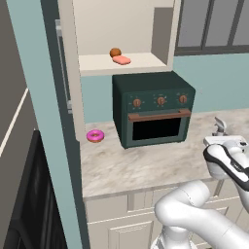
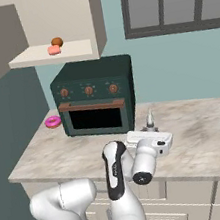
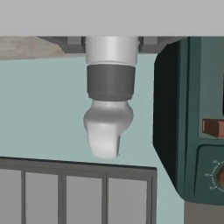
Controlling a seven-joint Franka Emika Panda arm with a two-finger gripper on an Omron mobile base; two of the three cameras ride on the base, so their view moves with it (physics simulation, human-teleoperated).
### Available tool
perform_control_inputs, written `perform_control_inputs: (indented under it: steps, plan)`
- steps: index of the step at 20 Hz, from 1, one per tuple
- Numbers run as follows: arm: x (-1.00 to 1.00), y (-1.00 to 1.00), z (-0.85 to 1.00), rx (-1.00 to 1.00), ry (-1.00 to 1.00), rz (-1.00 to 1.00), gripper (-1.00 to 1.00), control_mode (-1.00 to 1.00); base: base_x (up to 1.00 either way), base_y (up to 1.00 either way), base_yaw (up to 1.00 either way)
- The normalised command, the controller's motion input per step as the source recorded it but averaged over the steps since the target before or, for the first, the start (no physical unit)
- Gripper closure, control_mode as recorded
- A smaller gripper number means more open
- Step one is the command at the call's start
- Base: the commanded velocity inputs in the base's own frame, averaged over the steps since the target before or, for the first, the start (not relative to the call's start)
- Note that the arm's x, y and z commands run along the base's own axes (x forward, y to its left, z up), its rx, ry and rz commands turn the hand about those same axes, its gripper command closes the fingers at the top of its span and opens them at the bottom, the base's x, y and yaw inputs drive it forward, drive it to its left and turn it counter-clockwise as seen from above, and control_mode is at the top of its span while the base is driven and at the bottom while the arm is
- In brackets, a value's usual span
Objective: Pick the spray and bar soap from the cabinet and place them on the counter.
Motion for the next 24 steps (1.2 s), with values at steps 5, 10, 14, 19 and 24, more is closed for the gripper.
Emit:
perform_control_inputs:
  steps: [5, 10, 14, 19, 24]
  plan:
    - [0.03, -0.02, -0.22, 0.00, 0.00, 0.00, 1.00, -1.00, 0.00, 0.00, 0.00]
    - [0.04, 0.00, -0.22, 0.00, 0.00, 0.00, 1.00, -1.00, 0.00, 0.00, 0.00]
    - [0.02, 0.00, -0.26, 0.00, 0.00, 0.00, 1.00, -1.00, 0.00, 0.00, 0.00]
    - [0.00, 0.00, -0.30, -0.01, 0.00, 0.00, -1.00, -1.00, 0.00, 0.00, 0.00]
    - [0.00, 0.00, -0.22, -0.03, -0.01, 0.00, -1.00, -1.00, 0.00, 0.00, 0.00]
